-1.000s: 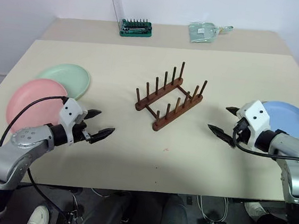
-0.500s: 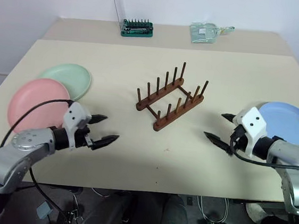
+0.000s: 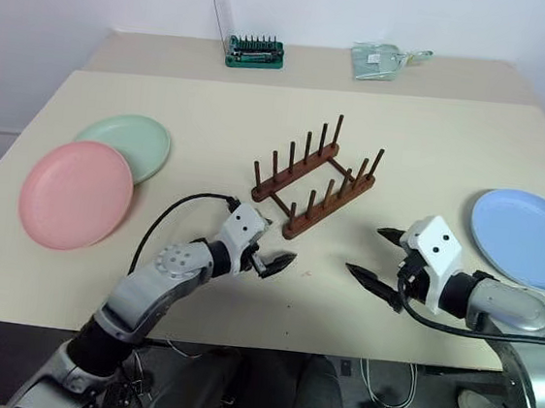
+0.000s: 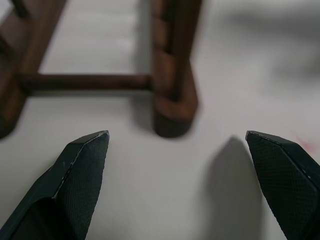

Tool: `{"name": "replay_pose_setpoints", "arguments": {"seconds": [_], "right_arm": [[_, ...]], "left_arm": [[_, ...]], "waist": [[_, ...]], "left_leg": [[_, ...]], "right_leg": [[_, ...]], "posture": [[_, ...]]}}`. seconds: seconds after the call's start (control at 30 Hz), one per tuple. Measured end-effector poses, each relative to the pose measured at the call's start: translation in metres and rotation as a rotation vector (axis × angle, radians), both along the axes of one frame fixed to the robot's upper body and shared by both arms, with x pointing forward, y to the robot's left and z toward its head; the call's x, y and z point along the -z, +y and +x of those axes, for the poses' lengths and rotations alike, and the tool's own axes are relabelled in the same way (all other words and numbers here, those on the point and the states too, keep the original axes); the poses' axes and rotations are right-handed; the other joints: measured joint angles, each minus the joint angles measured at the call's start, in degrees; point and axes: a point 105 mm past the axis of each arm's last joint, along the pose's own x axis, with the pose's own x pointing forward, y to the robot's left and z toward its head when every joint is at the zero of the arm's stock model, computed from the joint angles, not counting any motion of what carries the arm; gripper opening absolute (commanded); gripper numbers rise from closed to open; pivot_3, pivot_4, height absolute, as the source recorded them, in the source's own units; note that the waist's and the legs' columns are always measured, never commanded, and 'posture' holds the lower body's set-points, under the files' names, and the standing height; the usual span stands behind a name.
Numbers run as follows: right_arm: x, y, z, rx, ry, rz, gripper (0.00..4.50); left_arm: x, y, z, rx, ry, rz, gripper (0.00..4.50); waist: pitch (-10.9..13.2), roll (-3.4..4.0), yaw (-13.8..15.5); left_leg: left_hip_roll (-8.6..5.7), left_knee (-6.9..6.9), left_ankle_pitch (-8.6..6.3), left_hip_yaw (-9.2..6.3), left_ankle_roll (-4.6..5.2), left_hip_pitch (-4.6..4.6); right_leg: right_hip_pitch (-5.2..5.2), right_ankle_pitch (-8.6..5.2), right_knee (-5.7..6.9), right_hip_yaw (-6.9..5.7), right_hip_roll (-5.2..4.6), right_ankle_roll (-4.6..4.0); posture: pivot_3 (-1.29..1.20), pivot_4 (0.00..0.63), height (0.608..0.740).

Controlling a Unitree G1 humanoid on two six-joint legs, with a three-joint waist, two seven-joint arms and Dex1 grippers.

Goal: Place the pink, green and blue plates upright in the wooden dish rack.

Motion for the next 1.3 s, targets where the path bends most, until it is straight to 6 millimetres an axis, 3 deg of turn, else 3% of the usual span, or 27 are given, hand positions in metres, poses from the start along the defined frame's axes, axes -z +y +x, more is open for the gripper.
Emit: {"name": "replay_pose_setpoints", "arguments": {"seconds": [0.07, 0.17, 0.37, 0.57, 0.7, 0.9, 1.1, 1.3], "right_arm": [[-0.003, 0.005, -0.002, -0.016, -0.007, 0.005, 4.44], [0.0, 0.002, -0.005, 0.001, 0.007, 0.005, 4.5], [0.001, 0.0, -0.005, 0.007, -0.005, -0.003, 4.5], [0.009, -0.006, -0.007, 0.032, -0.008, -0.032, 4.5], [0.027, -0.014, -0.021, 0.054, 0.058, -0.062, 4.5], [0.031, -0.017, -0.035, 0.106, 0.051, -0.053, 4.5], [0.035, -0.015, -0.047, 0.165, 0.042, -0.054, 4.5], [0.032, -0.015, -0.047, 0.174, 0.02, -0.062, 4.5]], "left_arm": [[0.0, -0.006, 0.006, -0.006, 0.001, -0.001, 4.5], [0.0, -0.015, 0.012, -0.015, 0.0, -0.013, 3.65], [-0.002, -0.017, 0.02, -0.011, -0.022, -0.036, 0.82], [-0.003, -0.009, 0.025, 0.098, -0.063, -0.003, 0.8], [-0.006, 0.0, 0.025, 0.339, -0.077, 0.043, 0.8], [-0.017, -0.016, 0.027, 0.681, -0.096, 0.102, 0.8], [-0.011, -0.015, 0.044, 0.746, -0.09, 0.181, 0.8], [-0.006, -0.01, 0.046, 0.763, -0.067, 0.174, 3.7]], "waist": [[0.0, -0.08, 0.2], [-0.1, -0.14, 0.5], [-0.1, -0.15, 1.2], [-0.1, -0.16, 1.2], [-0.1, -0.15, 1.2], [0.0, -0.22, 1.2], [0.0, -0.27, 0.7], [0.0, -0.3, 0.6]], "left_leg": [[-0.01, 0.03, -0.08, 0.0, 0.15, 0.01], [-0.02, 0.03, -0.07, 0.0, 0.14, 0.05], [-0.02, 0.04, 0.03, 0.02, -0.04, 0.06], [-0.01, 0.03, 0.1, 0.01, -0.16, 0.06], [-0.03, 0.03, 0.1, 0.02, -0.16, 0.03], [-0.05, 0.03, 0.09, -0.03, -0.12, -0.01], [-0.05, 0.02, 0.06, 0.03, -0.08, -0.01], [-0.05, 0.03, 0.07, 0.01, -0.07, 0.0]], "right_leg": [[0.04, 0.01, -0.01, -0.02, 0.0, 0.02], [0.08, 0.0, -0.02, -0.03, -0.01, 0.03], [0.08, 0.0, -0.02, -0.02, -0.01, 0.04], [0.08, 0.0, 0.0, -0.03, 0.01, 0.04], [0.05, 0.0, 0.0, -0.04, 0.0, 0.04], [0.04, 0.0, -0.04, -0.09, -0.03, 0.07], [0.01, -0.01, -0.06, -0.03, -0.02, 0.09], [0.03, -0.02, -0.04, -0.05, -0.02, 0.12]], "posture": [[0.0, 0.15, 0.735], [0.0, 0.15, 0.735], [0.0, 0.15, 0.735], [0.0, 0.15, 0.735], [0.0, 0.15, 0.735], [0.0, 0.15, 0.735], [0.0, 0.15, 0.735], [0.0, 0.15, 0.735]]}}
